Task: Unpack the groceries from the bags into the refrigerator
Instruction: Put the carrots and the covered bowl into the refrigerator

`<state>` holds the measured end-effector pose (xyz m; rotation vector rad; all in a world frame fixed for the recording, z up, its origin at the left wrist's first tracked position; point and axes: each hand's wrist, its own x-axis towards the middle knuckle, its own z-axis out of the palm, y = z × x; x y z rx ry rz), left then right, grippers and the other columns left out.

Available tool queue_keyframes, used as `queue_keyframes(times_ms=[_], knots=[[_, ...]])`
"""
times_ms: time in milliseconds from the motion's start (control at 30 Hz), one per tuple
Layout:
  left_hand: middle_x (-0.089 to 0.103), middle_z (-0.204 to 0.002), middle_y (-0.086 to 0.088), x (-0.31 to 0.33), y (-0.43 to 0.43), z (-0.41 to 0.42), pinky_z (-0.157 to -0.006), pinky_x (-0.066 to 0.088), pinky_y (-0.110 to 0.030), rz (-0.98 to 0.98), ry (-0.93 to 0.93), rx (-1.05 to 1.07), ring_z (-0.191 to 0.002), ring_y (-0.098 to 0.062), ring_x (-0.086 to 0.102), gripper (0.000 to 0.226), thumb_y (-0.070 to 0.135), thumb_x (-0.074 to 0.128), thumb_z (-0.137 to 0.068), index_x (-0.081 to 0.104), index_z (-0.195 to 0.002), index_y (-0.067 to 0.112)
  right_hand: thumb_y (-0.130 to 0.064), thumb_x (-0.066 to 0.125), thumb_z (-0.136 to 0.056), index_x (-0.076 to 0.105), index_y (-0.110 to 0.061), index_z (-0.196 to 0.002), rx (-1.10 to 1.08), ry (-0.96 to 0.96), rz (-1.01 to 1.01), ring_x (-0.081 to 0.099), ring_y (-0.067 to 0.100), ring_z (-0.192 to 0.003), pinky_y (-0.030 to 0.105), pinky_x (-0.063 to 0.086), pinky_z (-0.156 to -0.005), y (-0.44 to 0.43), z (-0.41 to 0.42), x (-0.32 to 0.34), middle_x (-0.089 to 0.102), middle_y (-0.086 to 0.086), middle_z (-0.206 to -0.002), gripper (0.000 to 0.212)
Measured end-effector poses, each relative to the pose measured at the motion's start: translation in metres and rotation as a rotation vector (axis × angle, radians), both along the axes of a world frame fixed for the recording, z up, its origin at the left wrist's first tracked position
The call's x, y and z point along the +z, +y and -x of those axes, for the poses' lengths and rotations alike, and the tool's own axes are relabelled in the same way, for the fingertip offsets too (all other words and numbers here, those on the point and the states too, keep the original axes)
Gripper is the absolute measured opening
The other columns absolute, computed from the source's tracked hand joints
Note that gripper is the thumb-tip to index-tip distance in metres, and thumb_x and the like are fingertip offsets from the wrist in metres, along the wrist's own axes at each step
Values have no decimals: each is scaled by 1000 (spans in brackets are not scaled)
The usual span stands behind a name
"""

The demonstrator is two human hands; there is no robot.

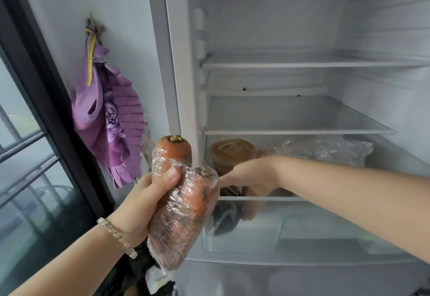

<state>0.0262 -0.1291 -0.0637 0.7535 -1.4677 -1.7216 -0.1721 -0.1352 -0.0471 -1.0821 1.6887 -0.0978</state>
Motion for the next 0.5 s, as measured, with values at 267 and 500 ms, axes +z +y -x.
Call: queue_keyframes(times_ms=[267, 500], knots=[[68, -82, -8, 46, 5, 28, -68, 58, -34, 114, 24, 229, -52, 6, 63, 45, 35, 79, -66, 71, -89, -4, -46, 35, -98, 56, -4, -117, 17, 70, 660, 59, 32, -112, 45, 50, -96, 21, 14, 27, 60, 17, -120, 51], [74, -99, -6, 75, 17, 84, -87, 52, -39, -110, 51, 183, -90, -24, 71, 84, 66, 79, -46, 66, -111, 14, -66, 56, -58, 53, -21, -122, 53, -293, 883, 65, 8, -88, 26, 54, -80, 58, 38, 85, 67, -3, -102, 78]])
